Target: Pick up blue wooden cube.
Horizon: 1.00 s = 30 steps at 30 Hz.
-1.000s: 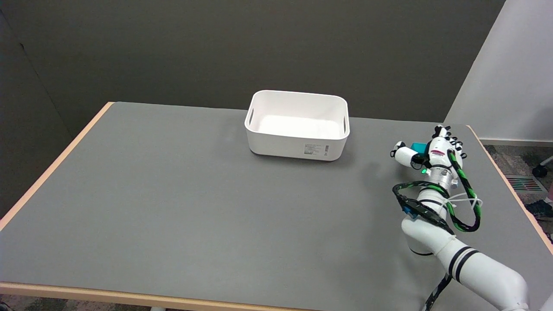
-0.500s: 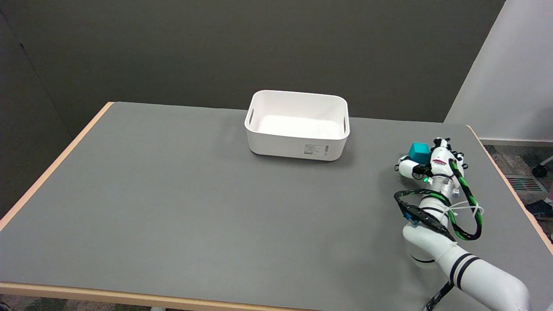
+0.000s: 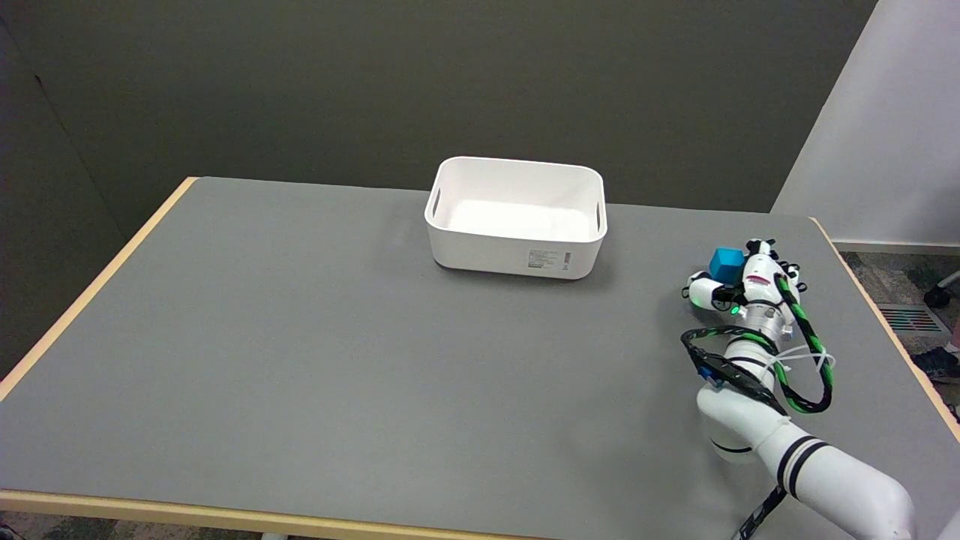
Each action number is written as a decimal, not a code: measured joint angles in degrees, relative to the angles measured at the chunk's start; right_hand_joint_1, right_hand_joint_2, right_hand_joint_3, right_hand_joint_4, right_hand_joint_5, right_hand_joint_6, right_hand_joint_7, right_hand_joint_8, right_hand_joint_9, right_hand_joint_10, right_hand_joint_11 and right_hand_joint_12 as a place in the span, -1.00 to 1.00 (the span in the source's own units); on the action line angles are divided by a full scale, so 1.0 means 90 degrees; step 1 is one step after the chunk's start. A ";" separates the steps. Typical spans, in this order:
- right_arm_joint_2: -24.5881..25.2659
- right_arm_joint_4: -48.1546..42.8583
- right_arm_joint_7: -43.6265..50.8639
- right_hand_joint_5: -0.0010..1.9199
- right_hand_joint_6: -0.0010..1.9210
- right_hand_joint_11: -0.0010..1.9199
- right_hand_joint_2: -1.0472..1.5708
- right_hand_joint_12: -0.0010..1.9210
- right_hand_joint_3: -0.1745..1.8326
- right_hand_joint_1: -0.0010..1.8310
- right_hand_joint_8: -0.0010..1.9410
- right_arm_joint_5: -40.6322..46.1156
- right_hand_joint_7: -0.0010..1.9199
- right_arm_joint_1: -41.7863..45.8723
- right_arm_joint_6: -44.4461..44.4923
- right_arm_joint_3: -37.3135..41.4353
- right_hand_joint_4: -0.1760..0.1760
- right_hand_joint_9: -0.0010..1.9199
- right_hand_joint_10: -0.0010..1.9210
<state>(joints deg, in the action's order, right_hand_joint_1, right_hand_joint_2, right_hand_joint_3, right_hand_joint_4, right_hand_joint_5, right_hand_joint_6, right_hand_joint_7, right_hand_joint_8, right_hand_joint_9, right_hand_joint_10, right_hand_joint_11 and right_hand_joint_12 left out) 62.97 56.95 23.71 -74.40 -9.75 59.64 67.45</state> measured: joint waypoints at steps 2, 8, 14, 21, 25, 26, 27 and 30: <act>-0.0004 -0.0010 -0.0006 -0.84 -0.53 -1.00 0.34 0.20 0.15 -0.08 -0.30 0.0000 -0.69 -0.0023 -0.0012 -0.0009 -0.88 -0.64 0.09; -0.0013 -0.0044 -0.0013 -0.85 -0.53 -1.00 0.34 0.21 0.14 -0.10 -0.31 0.0000 -0.69 -0.0075 -0.0045 -0.0031 -0.89 -0.65 0.08; -0.0016 -0.0119 -0.0016 -0.82 -0.51 -0.97 0.35 0.26 0.11 -0.08 -0.28 0.0000 -0.66 -0.0145 -0.0053 -0.0040 -0.94 -0.64 0.12; -0.0023 -0.0309 -0.0018 -0.72 0.26 -0.77 0.62 0.74 -0.33 0.25 0.58 -0.0034 -0.47 -0.0273 -0.0063 -0.0078 -0.97 -0.45 0.50; -0.0025 -0.0505 -0.0021 -0.62 0.80 -0.88 0.81 0.96 -0.66 0.17 0.78 -0.0101 -0.34 -0.0401 -0.0071 -0.0155 -0.62 -0.39 0.70; -0.0027 -0.0553 -0.0021 -0.61 0.79 -0.92 0.82 0.98 -0.69 0.18 0.80 -0.0123 -0.33 -0.0438 -0.0072 -0.0178 -0.62 -0.37 0.74; -0.0027 -0.0603 -0.0021 -0.60 0.79 -0.94 0.82 0.99 -0.69 0.18 0.80 -0.0136 -0.34 -0.0470 -0.0072 -0.0203 -0.60 -0.37 0.77; -0.0028 -0.0764 -0.0021 -0.59 0.79 -1.00 0.81 1.00 -0.66 0.18 0.80 -0.0172 -0.34 -0.0574 -0.0079 -0.0292 -0.54 -0.36 0.84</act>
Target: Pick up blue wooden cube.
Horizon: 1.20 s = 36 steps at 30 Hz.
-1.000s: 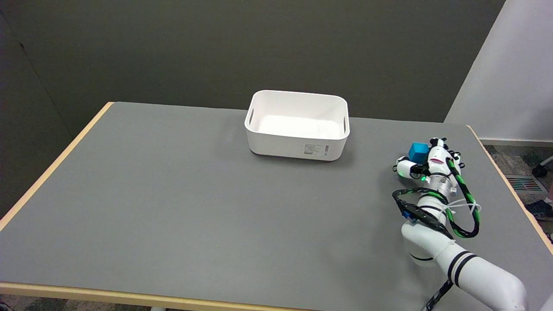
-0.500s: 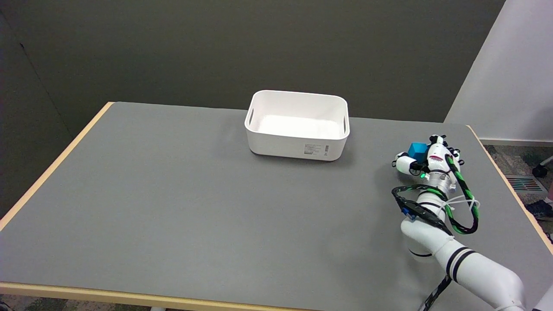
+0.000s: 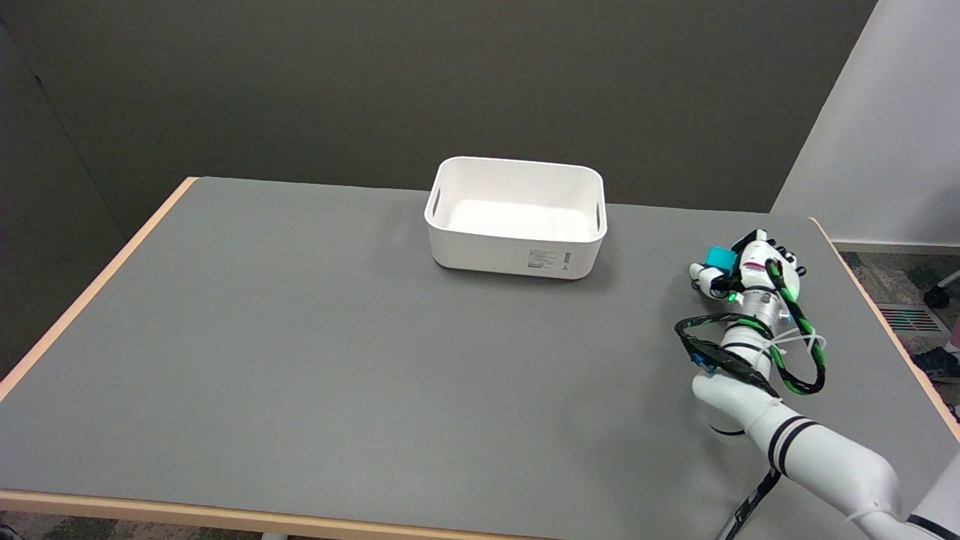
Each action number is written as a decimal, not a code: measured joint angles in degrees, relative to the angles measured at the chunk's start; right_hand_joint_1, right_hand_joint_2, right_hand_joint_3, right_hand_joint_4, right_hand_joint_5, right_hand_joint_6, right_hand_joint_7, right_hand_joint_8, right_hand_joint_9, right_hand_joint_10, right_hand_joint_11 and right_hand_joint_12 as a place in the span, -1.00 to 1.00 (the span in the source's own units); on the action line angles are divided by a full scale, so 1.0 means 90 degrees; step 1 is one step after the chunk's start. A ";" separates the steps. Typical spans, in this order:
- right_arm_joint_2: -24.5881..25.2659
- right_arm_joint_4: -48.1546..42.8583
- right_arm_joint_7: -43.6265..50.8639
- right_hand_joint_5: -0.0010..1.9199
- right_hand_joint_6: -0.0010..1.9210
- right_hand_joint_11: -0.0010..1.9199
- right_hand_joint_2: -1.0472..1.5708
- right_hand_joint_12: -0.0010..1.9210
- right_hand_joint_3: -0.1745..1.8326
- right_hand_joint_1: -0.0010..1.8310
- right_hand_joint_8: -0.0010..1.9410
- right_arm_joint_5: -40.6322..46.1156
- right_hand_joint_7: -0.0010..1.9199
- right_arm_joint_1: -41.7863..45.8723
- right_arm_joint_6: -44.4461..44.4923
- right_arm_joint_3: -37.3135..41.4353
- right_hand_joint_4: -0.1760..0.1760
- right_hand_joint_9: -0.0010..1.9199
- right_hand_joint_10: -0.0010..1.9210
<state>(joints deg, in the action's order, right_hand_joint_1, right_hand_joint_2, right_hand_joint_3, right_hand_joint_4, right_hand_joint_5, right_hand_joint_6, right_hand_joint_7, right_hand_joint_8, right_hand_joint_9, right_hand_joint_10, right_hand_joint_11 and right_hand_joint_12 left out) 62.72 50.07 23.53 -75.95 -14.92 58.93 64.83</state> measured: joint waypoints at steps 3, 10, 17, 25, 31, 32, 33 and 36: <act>0.0000 -0.0117 0.0000 -0.64 0.81 -0.98 0.84 1.00 -0.71 0.17 0.88 -0.0030 -0.35 -0.0077 -0.0004 -0.0073 -0.77 -0.39 0.95; -0.0003 -0.0264 -0.0014 -0.64 0.81 -0.92 0.85 1.00 -0.72 0.16 0.89 -0.0139 -0.37 -0.0181 -0.0003 -0.0184 -0.77 -0.37 1.00; -0.0050 -0.0141 -0.0245 -0.62 0.80 -0.90 0.84 1.00 -0.69 0.16 0.87 -0.0340 -0.36 -0.0150 0.0134 -0.0233 -0.67 -0.34 1.00; -0.0205 0.0607 -0.0605 -0.63 0.77 -0.89 0.85 1.00 -0.75 0.18 0.84 -0.0801 -0.31 0.0107 0.0402 -0.0204 -1.00 -0.32 1.00; -0.0325 0.1510 -0.1195 -0.61 0.75 -0.89 0.83 1.00 -0.72 0.20 0.81 -0.1450 -0.29 0.0412 0.0527 -0.0093 -1.00 -0.31 0.99; -0.0340 0.1649 -0.1298 -0.60 0.75 -0.89 0.83 1.00 -0.72 0.20 0.80 -0.1555 -0.29 0.0452 0.0527 -0.0078 -1.00 -0.31 0.99; -0.0359 0.1829 -0.1421 -0.60 0.74 -0.89 0.82 1.00 -0.71 0.21 0.80 -0.1690 -0.29 0.0504 0.0518 -0.0058 -1.00 -0.30 0.99; -0.0402 0.2247 -0.1761 -0.59 0.73 -0.90 0.82 1.00 -0.71 0.21 0.78 -0.2051 -0.28 0.0606 0.0391 -0.0019 -1.00 -0.30 0.99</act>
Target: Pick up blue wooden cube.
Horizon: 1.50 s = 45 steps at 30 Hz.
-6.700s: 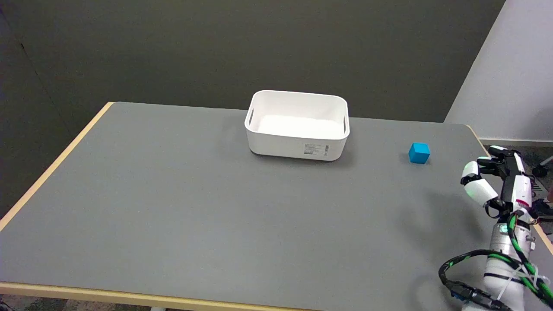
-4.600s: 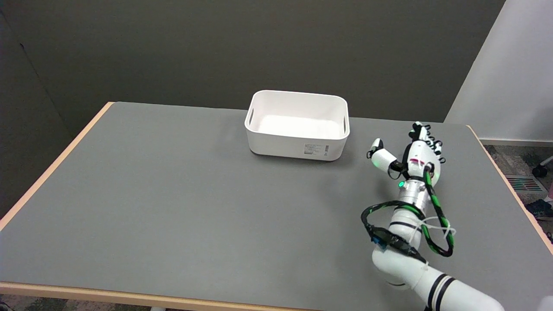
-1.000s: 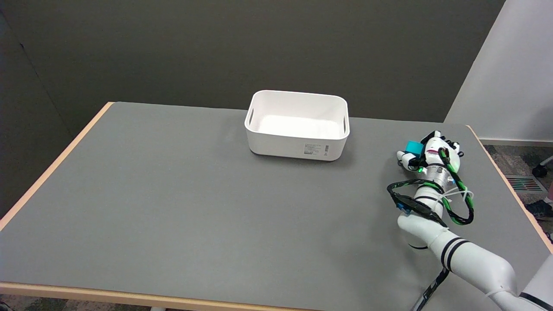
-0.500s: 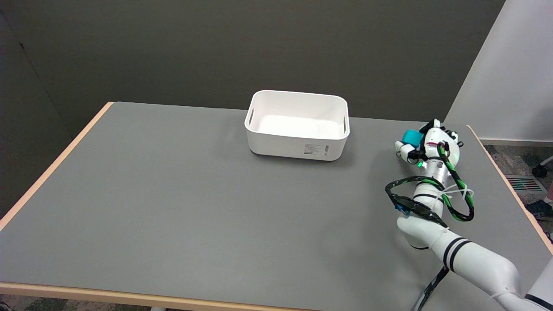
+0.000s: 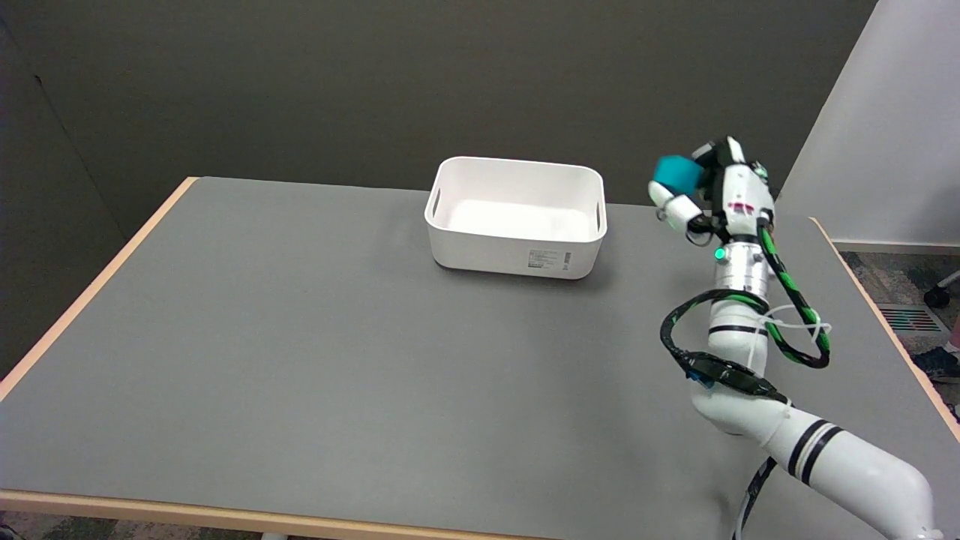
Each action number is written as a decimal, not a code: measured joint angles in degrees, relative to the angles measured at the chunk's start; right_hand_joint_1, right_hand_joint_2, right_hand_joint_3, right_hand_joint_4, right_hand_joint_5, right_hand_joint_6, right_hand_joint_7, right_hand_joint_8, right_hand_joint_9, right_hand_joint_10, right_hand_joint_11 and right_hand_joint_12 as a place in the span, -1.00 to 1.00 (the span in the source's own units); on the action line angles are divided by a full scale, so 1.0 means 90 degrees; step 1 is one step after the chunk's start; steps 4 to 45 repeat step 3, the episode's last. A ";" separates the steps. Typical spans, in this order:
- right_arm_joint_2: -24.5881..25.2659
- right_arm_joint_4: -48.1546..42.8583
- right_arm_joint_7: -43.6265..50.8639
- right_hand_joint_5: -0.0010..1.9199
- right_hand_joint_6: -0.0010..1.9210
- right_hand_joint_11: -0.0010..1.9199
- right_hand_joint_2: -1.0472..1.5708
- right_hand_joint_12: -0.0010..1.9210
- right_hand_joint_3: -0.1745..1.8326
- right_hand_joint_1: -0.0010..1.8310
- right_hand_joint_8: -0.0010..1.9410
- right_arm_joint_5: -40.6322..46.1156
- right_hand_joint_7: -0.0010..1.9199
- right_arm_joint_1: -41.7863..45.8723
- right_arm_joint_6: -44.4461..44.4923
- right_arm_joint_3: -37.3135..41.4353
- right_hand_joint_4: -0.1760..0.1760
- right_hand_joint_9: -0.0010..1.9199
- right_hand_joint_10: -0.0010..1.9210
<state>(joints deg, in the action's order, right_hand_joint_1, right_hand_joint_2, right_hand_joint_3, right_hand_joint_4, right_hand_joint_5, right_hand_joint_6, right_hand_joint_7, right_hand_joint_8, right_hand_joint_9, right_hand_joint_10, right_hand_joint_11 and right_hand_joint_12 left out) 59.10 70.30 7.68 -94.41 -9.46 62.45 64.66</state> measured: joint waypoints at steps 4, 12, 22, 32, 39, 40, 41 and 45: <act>-0.0030 0.0344 -0.0370 -0.58 0.73 -0.91 0.81 1.00 -0.71 0.21 0.78 -0.0361 -0.27 0.0021 -0.0253 0.0009 -1.00 -0.29 0.99; -0.0030 0.0344 -0.0370 -0.58 0.73 -0.91 0.81 1.00 -0.71 0.21 0.78 -0.0361 -0.27 0.0021 -0.0253 0.0009 -1.00 -0.29 0.99; -0.0030 0.0344 -0.0370 -0.58 0.73 -0.91 0.81 1.00 -0.71 0.21 0.78 -0.0361 -0.27 0.0021 -0.0253 0.0009 -1.00 -0.29 0.99; -0.0030 0.0344 -0.0370 -0.58 0.73 -0.91 0.81 1.00 -0.71 0.21 0.78 -0.0361 -0.27 0.0021 -0.0253 0.0009 -1.00 -0.29 0.99; -0.0030 0.0344 -0.0370 -0.58 0.73 -0.91 0.81 1.00 -0.71 0.21 0.78 -0.0361 -0.27 0.0021 -0.0253 0.0009 -1.00 -0.29 0.99; -0.0030 0.0344 -0.0370 -0.58 0.73 -0.91 0.81 1.00 -0.71 0.21 0.78 -0.0361 -0.27 0.0021 -0.0253 0.0009 -1.00 -0.29 0.99; -0.0030 0.0344 -0.0370 -0.58 0.73 -0.91 0.81 1.00 -0.71 0.21 0.78 -0.0361 -0.27 0.0021 -0.0253 0.0009 -1.00 -0.29 0.99; -0.0030 0.0344 -0.0370 -0.58 0.73 -0.91 0.81 1.00 -0.71 0.21 0.78 -0.0361 -0.27 0.0021 -0.0253 0.0009 -1.00 -0.29 0.99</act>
